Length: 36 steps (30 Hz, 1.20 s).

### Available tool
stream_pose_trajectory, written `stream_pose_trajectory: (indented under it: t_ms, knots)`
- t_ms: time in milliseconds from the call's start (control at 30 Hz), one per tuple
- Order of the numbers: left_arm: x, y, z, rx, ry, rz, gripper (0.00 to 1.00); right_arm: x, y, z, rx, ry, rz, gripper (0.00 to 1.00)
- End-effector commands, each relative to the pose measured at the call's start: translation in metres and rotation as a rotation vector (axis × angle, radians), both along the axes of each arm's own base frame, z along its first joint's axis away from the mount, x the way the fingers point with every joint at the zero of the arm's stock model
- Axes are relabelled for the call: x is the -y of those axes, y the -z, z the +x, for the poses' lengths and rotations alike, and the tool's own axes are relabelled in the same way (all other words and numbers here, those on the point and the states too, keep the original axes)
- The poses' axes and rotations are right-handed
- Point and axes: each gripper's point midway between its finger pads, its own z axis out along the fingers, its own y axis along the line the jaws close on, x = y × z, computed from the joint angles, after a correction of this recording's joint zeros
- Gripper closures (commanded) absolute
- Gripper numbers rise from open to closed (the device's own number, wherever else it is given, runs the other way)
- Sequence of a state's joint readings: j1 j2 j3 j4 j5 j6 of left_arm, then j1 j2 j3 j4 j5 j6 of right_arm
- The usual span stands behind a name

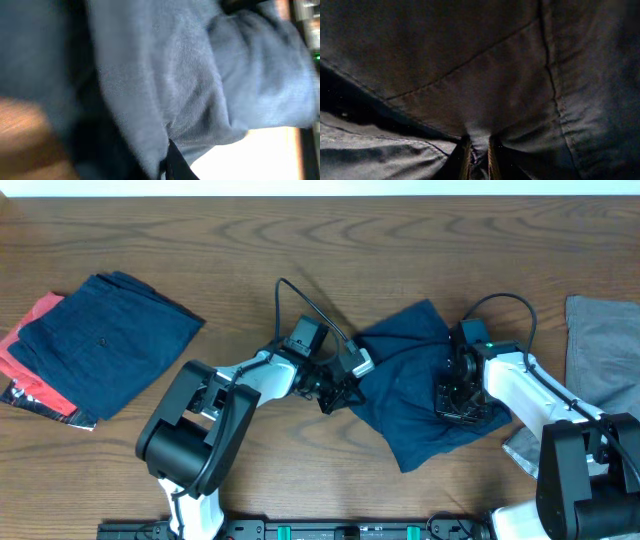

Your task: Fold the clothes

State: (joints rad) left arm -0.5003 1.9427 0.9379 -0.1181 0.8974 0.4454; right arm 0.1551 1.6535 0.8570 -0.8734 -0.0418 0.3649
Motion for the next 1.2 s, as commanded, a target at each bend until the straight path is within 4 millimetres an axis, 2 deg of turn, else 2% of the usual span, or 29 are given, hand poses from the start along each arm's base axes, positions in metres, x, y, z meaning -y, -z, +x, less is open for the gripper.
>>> stream_pose_trajectory:
  t_ms: [0, 200, 333, 367, 500, 667, 700, 800, 900, 967, 1033, 1067, 1100, 1167]
  knots:
    - [-0.031, 0.001, 0.048, 0.153, -0.163, 0.133, 0.94, 0.022, 0.008, -0.012, -0.040, 0.017, -0.107, 0.87]
    - [-0.035, -0.012, 0.094, 0.243, -0.345, 0.118, 0.94, 0.025, 0.010, -0.018, -0.058, 0.040, -0.112, 0.89]
    - [-0.046, -0.018, 0.124, 0.289, -0.519, 0.150, 0.94, 0.030, 0.011, -0.022, -0.068, 0.046, -0.131, 0.89]
    - [-0.045, -0.020, 0.128, 0.298, -0.537, 0.142, 0.90, 0.031, 0.011, -0.022, -0.069, 0.045, -0.132, 0.89]
    - [-0.040, -0.030, 0.136, 0.330, -0.552, 0.102, 0.79, 0.030, 0.010, -0.025, -0.080, 0.038, -0.131, 0.89]
    - [-0.041, -0.035, 0.138, 0.300, -0.591, 0.079, 0.78, 0.021, 0.011, -0.025, -0.086, 0.025, -0.078, 0.93]
    - [-0.041, -0.037, 0.136, 0.285, -0.587, 0.073, 0.75, 0.020, 0.010, -0.025, -0.086, 0.026, -0.071, 0.95]
    - [-0.040, -0.054, 0.128, 0.254, -0.557, 0.031, 0.63, 0.019, 0.008, -0.022, -0.071, 0.027, -0.064, 0.96]
    - [-0.038, -0.074, 0.126, 0.272, -0.546, -0.008, 0.60, 0.030, 0.005, -0.014, -0.043, 0.043, -0.126, 0.94]
    - [-0.038, -0.081, 0.124, 0.278, -0.545, -0.013, 0.58, 0.051, 0.002, 0.000, 0.018, 0.091, -0.233, 0.90]
    - [-0.039, -0.082, 0.119, 0.265, -0.540, -0.004, 0.58, 0.076, -0.004, 0.027, 0.130, 0.122, -0.348, 0.74]
    - [-0.040, -0.080, 0.117, 0.251, -0.539, 0.007, 0.58, 0.084, -0.008, 0.040, 0.187, 0.140, -0.376, 0.71]
    - [-0.041, -0.077, 0.113, 0.233, -0.538, 0.021, 0.58, 0.088, -0.013, 0.060, 0.260, 0.150, -0.380, 0.71]
    - [-0.045, -0.067, 0.105, 0.189, -0.534, 0.057, 0.58, 0.083, -0.024, 0.090, 0.351, 0.133, -0.330, 0.70]
